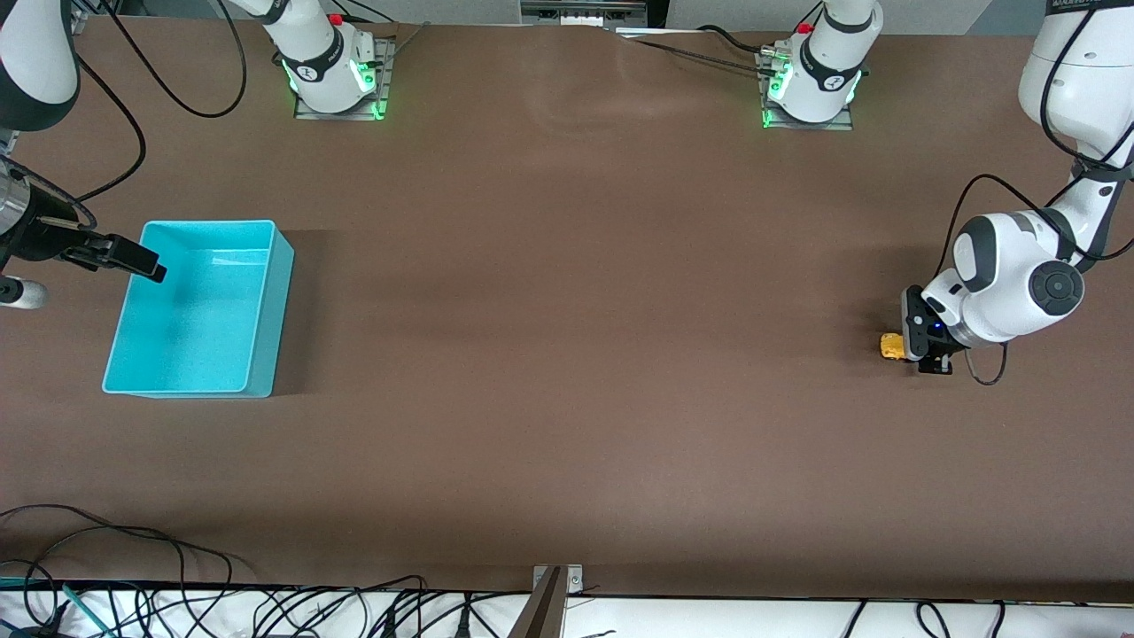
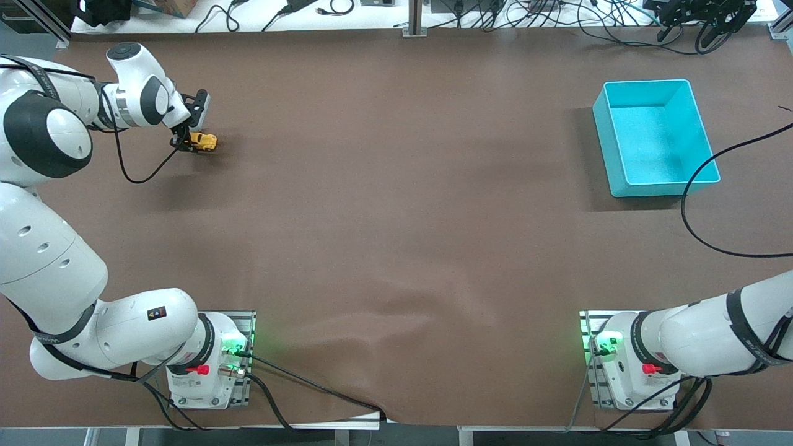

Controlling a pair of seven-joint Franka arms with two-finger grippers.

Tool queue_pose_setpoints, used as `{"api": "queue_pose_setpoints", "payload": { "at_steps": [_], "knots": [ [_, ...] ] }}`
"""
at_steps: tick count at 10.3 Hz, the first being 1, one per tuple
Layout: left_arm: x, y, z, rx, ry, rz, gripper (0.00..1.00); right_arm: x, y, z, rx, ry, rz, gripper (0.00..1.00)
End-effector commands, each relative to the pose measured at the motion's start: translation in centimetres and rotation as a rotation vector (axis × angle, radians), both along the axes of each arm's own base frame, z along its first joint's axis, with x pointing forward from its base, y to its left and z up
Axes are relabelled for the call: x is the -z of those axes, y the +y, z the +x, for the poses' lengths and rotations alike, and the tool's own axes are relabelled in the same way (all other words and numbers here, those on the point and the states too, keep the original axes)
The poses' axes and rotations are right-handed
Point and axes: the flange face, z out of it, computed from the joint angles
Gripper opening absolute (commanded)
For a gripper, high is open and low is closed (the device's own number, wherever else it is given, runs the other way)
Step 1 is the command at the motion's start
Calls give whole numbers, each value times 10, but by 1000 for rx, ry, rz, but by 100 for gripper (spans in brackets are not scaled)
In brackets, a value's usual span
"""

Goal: Wind up and store yellow beetle car

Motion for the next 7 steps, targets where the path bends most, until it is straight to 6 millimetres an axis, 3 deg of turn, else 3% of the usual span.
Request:
{"api": "queue_pose_setpoints", "payload": {
  "at_steps": [1,7],
  "knots": [
    [-21,1,10,-6,26,-29,100,-3,-2,1,-9,-5,19,100],
    [-126,-33,63,25,160,-56,100,-2,-2,2,-9,-4,19,100]
  ]
}}
